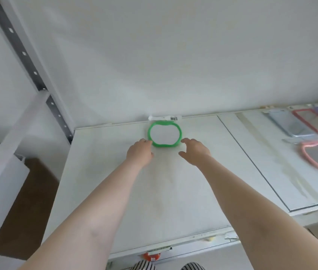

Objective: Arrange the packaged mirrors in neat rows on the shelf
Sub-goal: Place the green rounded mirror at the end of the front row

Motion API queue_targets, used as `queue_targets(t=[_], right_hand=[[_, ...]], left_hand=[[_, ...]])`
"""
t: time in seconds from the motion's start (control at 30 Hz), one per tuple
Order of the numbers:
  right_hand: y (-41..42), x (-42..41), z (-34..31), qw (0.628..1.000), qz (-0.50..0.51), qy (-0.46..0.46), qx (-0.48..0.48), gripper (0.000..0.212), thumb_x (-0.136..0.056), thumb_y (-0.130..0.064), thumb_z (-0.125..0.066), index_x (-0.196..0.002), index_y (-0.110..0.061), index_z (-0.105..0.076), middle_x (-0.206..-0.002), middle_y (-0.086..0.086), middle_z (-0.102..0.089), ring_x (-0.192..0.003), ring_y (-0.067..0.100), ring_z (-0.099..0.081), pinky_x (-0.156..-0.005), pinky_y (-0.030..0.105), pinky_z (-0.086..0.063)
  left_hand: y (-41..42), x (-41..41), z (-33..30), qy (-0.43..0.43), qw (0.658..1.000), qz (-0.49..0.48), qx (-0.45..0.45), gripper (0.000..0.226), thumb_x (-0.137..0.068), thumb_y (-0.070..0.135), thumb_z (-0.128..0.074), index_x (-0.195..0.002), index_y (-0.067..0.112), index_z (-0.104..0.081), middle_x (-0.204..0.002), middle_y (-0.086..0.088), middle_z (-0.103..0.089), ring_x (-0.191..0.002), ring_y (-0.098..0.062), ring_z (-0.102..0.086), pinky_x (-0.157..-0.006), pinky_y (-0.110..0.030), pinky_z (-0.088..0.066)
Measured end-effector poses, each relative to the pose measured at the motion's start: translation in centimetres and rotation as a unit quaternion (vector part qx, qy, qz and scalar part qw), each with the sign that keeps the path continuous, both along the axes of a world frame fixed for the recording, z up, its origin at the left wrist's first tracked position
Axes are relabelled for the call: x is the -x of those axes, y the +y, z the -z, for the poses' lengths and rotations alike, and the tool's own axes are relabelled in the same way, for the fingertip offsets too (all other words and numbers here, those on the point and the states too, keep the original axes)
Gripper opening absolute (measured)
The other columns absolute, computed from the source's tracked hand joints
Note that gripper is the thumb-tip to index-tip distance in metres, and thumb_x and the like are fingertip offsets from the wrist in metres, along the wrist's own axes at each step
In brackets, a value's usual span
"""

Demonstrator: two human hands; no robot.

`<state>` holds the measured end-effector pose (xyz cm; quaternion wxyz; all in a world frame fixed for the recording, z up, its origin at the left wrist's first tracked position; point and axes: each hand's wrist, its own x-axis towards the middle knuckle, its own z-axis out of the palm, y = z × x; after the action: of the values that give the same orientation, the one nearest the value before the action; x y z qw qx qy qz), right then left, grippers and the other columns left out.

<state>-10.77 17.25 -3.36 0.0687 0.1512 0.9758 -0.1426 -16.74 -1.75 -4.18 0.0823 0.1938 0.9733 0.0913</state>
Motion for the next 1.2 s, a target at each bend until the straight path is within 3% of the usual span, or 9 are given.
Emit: queue_targets(t=[0.23, 0.43, 0.57, 0.67, 0.83, 0.93, 1.03, 1.1, 1.2], right_hand=[[0.5, 3.1, 3.4, 0.999, -0.018, -0.024, 0.036, 0.057, -0.096, -0.042, -0.044, -0.149, -0.037, -0.023, -0.146, 0.010, -0.035, -0.134, 0.030, -0.035, -0.105, 0.041, -0.035], [-0.3, 5.7, 5.6, 0.993, 0.028, 0.077, 0.080, 0.029, -0.095, -0.036, -0.045, -0.114, -0.017, -0.055, -0.116, 0.010, -0.056, -0.116, 0.031, -0.049, -0.089, 0.034, -0.042], [-1.1, 6.0, 5.5, 0.964, 0.140, 0.139, 0.176, 0.024, -0.094, -0.026, -0.053, -0.113, -0.014, -0.061, -0.113, 0.009, -0.063, -0.112, 0.029, -0.053, -0.081, 0.033, -0.047], [-1.2, 5.3, 4.6, 0.927, 0.203, 0.149, 0.278, 0.023, -0.089, -0.016, -0.062, -0.111, -0.011, -0.061, -0.108, 0.008, -0.065, -0.095, 0.028, -0.060, -0.073, 0.031, -0.048], [-1.3, 2.2, 1.3, 0.852, 0.262, 0.160, 0.424, 0.052, -0.078, -0.006, -0.071, -0.123, -0.013, -0.046, -0.114, 0.009, -0.059, -0.087, 0.025, -0.057, -0.073, 0.035, -0.050], [-1.2, -0.2, -2.1, 0.812, 0.294, 0.135, 0.487, 0.056, -0.075, -0.006, -0.075, -0.124, -0.011, -0.048, -0.109, 0.010, -0.058, -0.088, 0.024, -0.055, -0.073, 0.031, -0.044], [-1.1, -2.6, -5.0, 0.804, 0.311, 0.071, 0.502, 0.025, -0.074, -0.006, -0.077, -0.095, -0.003, -0.065, -0.086, 0.012, -0.062, -0.074, 0.024, -0.056, -0.069, 0.034, -0.052], [-1.3, -4.2, -6.4, 0.796, 0.312, 0.059, 0.515, 0.020, -0.075, -0.002, -0.074, -0.094, 0.001, -0.066, -0.075, 0.012, -0.062, -0.064, 0.024, -0.059, -0.066, 0.032, -0.054], [-2.1, -6.9, -7.5, 0.785, 0.311, 0.062, 0.533, 0.010, -0.081, 0.002, -0.066, -0.082, -0.003, -0.058, -0.074, 0.012, -0.061, -0.069, 0.029, -0.064, -0.083, 0.043, -0.059]], left_hand=[[2.8, 2.2, 3.4, -0.081, 0.996, -0.018, 0.033, 0.061, -0.098, 0.037, -0.038, -0.153, 0.028, -0.012, -0.160, -0.022, 0.003, -0.147, -0.038, -0.014, -0.118, -0.047, -0.021], [4.5, 3.5, 5.0, -0.046, 0.988, -0.098, -0.110, 0.035, -0.098, 0.036, -0.041, -0.128, 0.019, -0.049, -0.137, -0.019, -0.042, -0.130, -0.035, -0.039, -0.108, -0.038, -0.033], [4.9, 3.2, 4.4, -0.018, 0.967, -0.165, -0.193, 0.029, -0.097, 0.027, -0.045, -0.118, 0.014, -0.061, -0.127, -0.018, -0.049, -0.118, -0.036, -0.049, -0.101, -0.033, -0.038], [4.5, 2.9, 4.5, -0.056, 0.920, -0.243, -0.302, 0.023, -0.091, 0.022, -0.057, -0.112, 0.012, -0.060, -0.125, -0.016, -0.053, -0.109, -0.034, -0.057, -0.090, -0.031, -0.046], [3.7, 0.5, 1.9, -0.149, 0.790, -0.335, -0.490, 0.051, -0.077, 0.003, -0.073, -0.112, 0.011, -0.037, -0.115, -0.014, -0.054, -0.089, -0.031, -0.063, -0.073, -0.033, -0.054], [3.2, -1.3, -1.4, -0.223, 0.713, -0.371, -0.552, 0.036, -0.075, -0.010, -0.072, -0.097, 0.001, -0.046, -0.102, -0.016, -0.051, -0.068, -0.026, -0.059, -0.045, -0.023, -0.054], [2.5, -3.5, -4.0, -0.288, 0.683, -0.386, -0.549, 0.025, -0.080, -0.014, -0.066, -0.072, 0.000, -0.047, -0.078, -0.016, -0.055, -0.056, -0.020, -0.054, -0.030, -0.017, -0.046], [2.3, -5.3, -5.4, -0.312, 0.677, -0.393, -0.538, 0.025, -0.083, -0.014, -0.062, -0.069, 0.000, -0.047, -0.069, -0.013, -0.053, -0.049, -0.018, -0.055, -0.028, -0.016, -0.044], [2.0, -8.0, -6.7, -0.332, 0.674, -0.393, -0.530, 0.025, -0.086, -0.013, -0.059, -0.069, 0.002, -0.047, -0.069, -0.011, -0.052, -0.054, -0.017, -0.053, -0.035, -0.016, -0.049]])
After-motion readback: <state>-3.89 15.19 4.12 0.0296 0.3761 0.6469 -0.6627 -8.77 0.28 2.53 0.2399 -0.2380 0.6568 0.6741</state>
